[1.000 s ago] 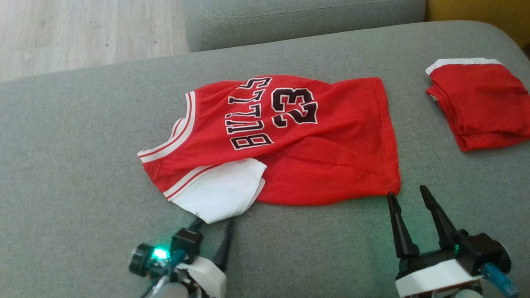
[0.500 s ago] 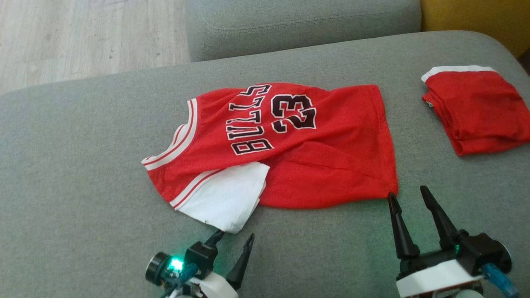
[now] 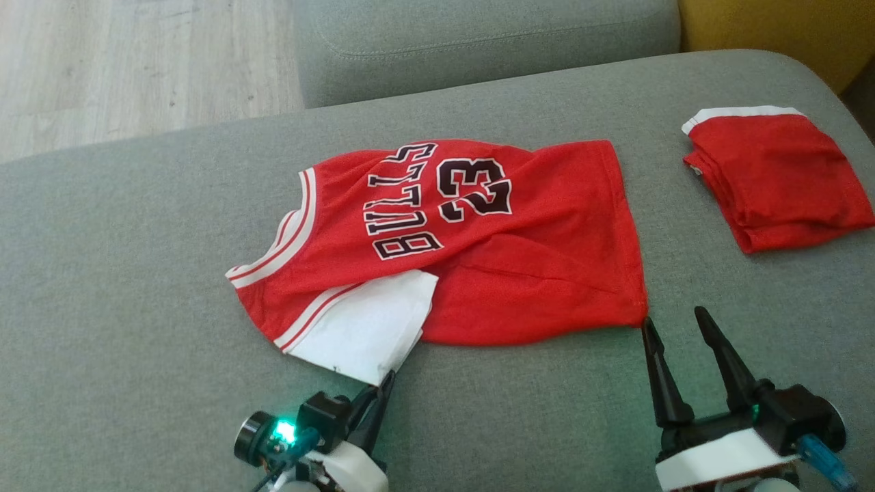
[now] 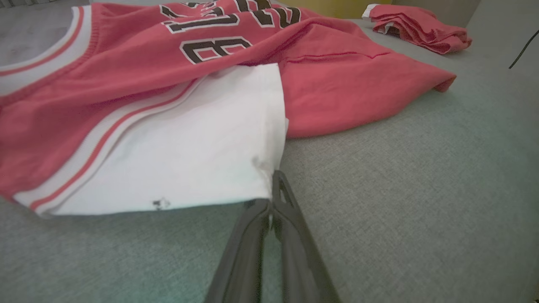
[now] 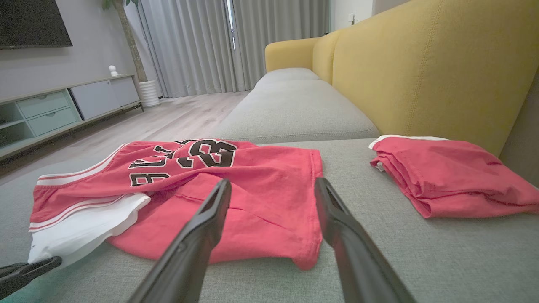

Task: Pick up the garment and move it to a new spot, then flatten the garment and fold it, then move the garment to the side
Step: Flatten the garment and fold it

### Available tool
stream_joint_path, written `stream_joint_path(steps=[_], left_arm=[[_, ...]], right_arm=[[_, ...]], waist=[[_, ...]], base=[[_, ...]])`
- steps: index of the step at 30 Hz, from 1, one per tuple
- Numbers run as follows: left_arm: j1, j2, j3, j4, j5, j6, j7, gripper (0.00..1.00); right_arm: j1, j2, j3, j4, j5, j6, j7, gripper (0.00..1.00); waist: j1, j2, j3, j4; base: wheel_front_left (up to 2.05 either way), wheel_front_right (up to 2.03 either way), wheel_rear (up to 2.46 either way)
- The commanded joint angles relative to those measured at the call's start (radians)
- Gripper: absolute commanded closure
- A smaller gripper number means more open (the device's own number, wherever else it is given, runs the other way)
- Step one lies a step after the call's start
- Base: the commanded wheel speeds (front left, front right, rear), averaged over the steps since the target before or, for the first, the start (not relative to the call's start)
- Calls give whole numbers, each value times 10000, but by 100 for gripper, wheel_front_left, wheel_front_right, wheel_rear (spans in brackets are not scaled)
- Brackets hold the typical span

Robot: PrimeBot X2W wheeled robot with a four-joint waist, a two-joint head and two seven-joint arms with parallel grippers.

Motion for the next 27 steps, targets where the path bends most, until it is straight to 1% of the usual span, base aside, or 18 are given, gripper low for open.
stream_joint_path(steps=[1,3,8,12,17,21,27], left_arm=[[-337,15,317,-208,96,-32,-123,100],[-315,13,373,-371,107,-40,-123,100],[-37,130,999,-1521,82,199,-123,100],[213,400,1492,-2414,80,264,-124,100],[229,785,1917,-3049,163,274,-124,100],[110,1001,2131,-3345,309,361,-124,100],[30,1083,2250,-3624,460,427,-124,100]], right_arm=[[-252,-128,192,-277,-10,65,-109,0],[-192,-115,175,-185,-10,65,-109,0],[-221,-85,8,454,156,65,-109,0],[-563,-69,-143,1487,640,65,-109,0],[-1531,-345,-178,3052,1514,65,-65,0],[-2536,-476,-656,4194,1791,65,491,0],[-3688,-504,-914,5579,1275,65,1353,0]], waist=[[0,0,-19,13],[0,0,-56,49],[0,0,-66,229],[0,0,1,453],[0,0,139,633],[0,0,271,675],[0,0,439,736]], base=[[0,0,0],[0,0,0],[0,0,0],[0,0,0],[0,0,0],[0,0,0],[0,0,0]])
